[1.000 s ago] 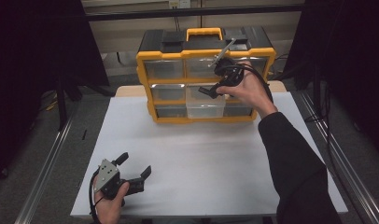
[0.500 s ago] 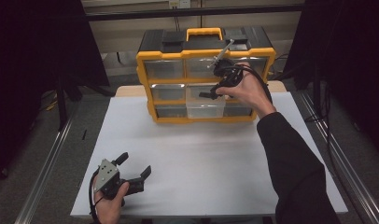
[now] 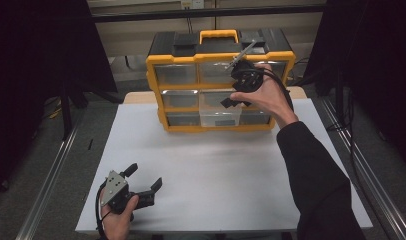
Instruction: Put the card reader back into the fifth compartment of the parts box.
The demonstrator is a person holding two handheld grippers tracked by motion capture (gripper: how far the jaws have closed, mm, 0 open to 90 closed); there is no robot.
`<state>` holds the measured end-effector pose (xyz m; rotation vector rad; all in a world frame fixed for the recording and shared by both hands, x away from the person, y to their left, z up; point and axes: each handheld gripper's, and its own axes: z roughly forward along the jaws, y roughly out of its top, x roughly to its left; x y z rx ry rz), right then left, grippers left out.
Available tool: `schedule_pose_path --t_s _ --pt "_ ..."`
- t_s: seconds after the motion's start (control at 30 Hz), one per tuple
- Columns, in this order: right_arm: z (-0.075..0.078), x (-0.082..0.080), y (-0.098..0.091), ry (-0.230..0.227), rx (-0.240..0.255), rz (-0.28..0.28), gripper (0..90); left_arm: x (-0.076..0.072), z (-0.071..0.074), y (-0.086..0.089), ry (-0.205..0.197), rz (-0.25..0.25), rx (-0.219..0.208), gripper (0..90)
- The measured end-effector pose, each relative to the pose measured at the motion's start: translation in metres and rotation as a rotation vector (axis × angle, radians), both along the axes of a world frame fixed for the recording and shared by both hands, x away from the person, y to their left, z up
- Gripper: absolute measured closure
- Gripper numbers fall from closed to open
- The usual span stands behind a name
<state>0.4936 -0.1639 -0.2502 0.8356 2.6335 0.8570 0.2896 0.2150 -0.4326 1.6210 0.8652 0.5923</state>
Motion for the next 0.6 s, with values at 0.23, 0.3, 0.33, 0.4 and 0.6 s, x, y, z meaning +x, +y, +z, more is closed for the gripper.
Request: schedule_pose_path --t_s 0.23,0.3,0.33,0.4,0.6 --pt "0.000 -0.005 -0.004 -0.036 0.021 -0.039 6.5 0.000 0.000 0.000 0.000 -0.001 0.000 2.8" --pt "-0.002 -0.008 -0.005 -0.017 0.046 -0.033 8.4 0.000 0.000 0.000 0.001 -0.002 0.001 2.8" --pt "-0.002 -0.010 -0.005 -0.026 0.043 -0.035 8.8 0.000 0.000 0.000 0.001 -0.003 0.001 2.8" --pt "-0.003 -0.014 -0.006 -0.046 0.051 -0.043 6.9 0.000 0.000 0.000 0.000 -0.003 0.001 2.8" --pt "-0.008 -0.022 -0.014 -0.073 0.078 -0.077 5.7 0.000 0.000 0.000 0.001 0.000 -0.003 2.8"
